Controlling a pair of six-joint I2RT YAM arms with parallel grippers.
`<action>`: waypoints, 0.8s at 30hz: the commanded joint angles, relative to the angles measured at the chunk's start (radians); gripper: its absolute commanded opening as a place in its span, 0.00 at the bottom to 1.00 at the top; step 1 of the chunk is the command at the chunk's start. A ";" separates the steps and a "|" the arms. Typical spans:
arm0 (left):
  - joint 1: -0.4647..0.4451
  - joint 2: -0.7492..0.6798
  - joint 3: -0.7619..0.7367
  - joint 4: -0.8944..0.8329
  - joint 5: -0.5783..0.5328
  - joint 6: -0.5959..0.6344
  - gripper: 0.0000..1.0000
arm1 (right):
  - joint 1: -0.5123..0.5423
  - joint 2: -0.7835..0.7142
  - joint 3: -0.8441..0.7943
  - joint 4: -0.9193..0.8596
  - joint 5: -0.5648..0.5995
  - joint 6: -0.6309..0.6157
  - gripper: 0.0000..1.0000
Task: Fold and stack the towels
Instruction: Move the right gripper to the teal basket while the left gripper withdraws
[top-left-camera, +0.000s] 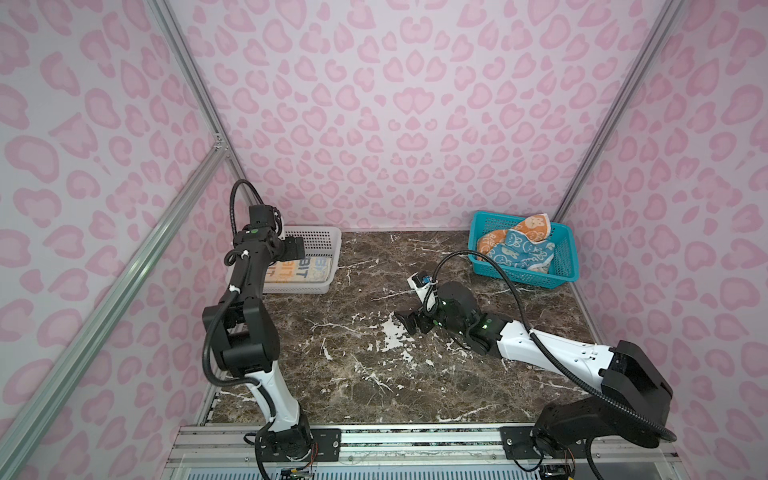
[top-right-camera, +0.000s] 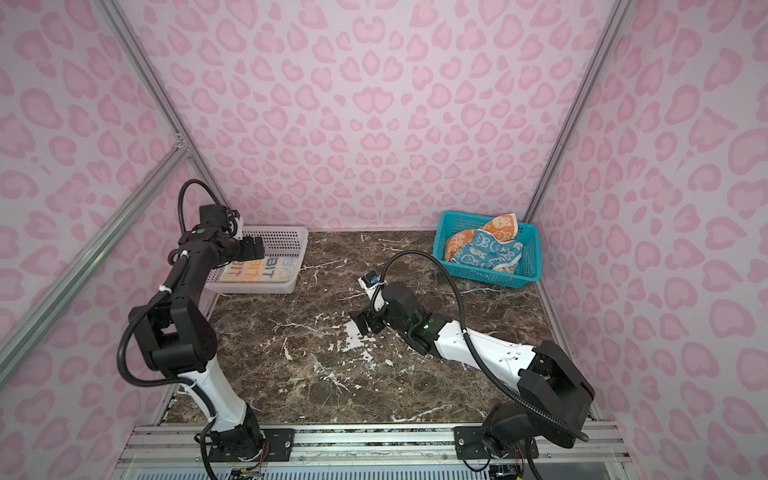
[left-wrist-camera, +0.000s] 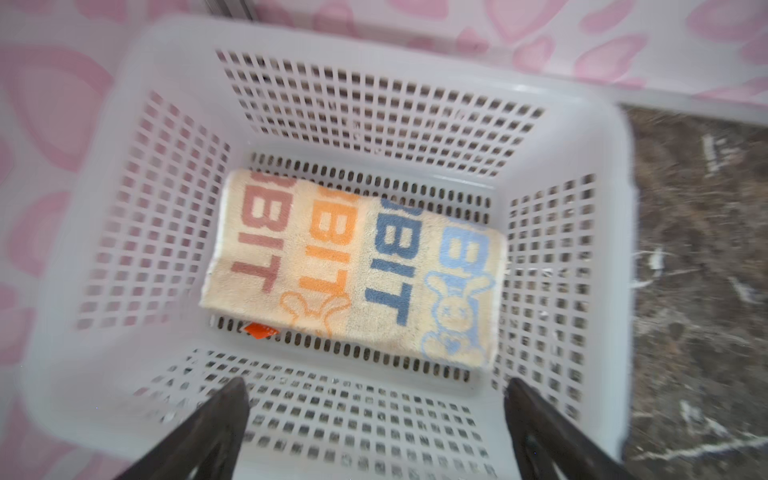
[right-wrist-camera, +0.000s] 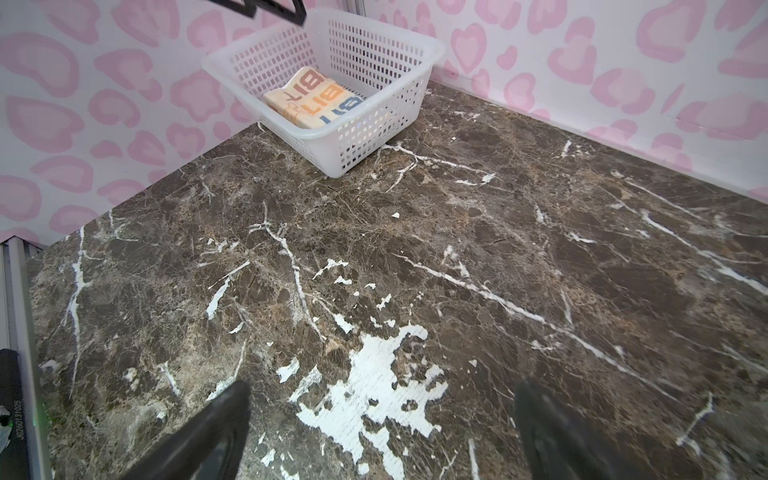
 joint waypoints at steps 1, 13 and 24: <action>-0.015 -0.124 -0.058 0.049 0.044 -0.021 0.97 | -0.004 -0.012 0.002 -0.003 0.028 -0.010 0.99; -0.101 -0.427 -0.390 0.157 0.188 -0.097 0.98 | -0.169 -0.095 0.101 -0.218 0.181 -0.036 0.97; -0.199 -0.685 -0.642 0.214 0.223 -0.098 0.99 | -0.510 -0.053 0.310 -0.494 0.285 -0.084 0.89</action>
